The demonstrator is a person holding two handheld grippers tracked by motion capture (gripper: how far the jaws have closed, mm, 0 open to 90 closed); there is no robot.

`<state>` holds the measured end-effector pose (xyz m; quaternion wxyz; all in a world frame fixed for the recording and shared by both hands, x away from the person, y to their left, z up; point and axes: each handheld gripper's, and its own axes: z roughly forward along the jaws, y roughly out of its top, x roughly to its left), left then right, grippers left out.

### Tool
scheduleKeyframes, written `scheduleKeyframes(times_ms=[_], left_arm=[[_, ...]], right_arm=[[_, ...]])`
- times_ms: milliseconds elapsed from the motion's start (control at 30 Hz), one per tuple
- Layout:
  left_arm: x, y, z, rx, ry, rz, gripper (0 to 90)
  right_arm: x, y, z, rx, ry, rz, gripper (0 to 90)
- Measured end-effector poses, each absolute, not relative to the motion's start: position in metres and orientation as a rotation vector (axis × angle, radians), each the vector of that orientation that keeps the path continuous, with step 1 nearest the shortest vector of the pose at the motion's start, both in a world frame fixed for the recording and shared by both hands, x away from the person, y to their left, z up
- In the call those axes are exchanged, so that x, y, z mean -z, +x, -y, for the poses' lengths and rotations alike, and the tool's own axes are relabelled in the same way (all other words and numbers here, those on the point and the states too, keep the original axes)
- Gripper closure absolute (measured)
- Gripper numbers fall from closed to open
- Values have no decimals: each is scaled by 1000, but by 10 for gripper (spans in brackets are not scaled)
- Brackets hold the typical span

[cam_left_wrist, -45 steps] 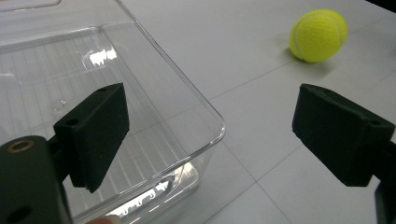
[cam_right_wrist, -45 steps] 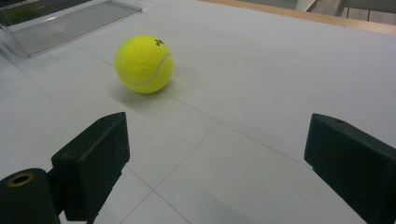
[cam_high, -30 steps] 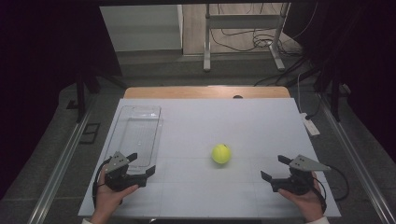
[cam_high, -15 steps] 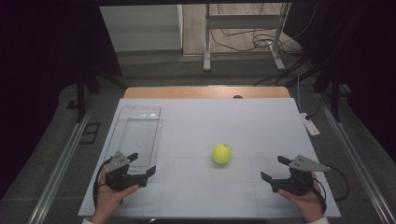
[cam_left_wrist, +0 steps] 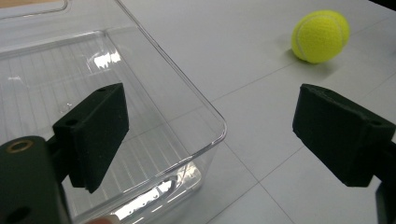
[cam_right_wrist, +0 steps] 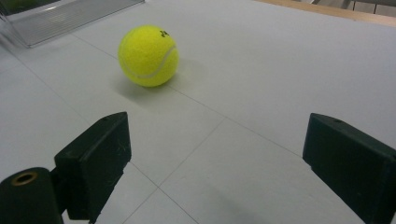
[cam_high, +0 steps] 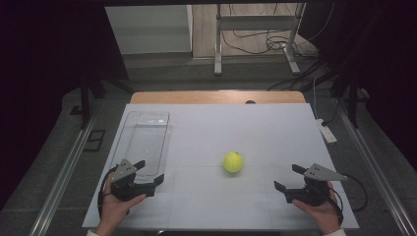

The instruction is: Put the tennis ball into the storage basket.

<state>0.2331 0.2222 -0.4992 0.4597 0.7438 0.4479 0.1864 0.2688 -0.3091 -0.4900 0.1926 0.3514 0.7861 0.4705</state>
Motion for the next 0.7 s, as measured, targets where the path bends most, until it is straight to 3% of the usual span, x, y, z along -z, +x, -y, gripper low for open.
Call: scheduleKeyframes(times_ms=[700], left_arm=[[486,243,-213,-410,1892,-1093,119]], right_arm=[[491,270,308,-1317,993,-2210,84]])
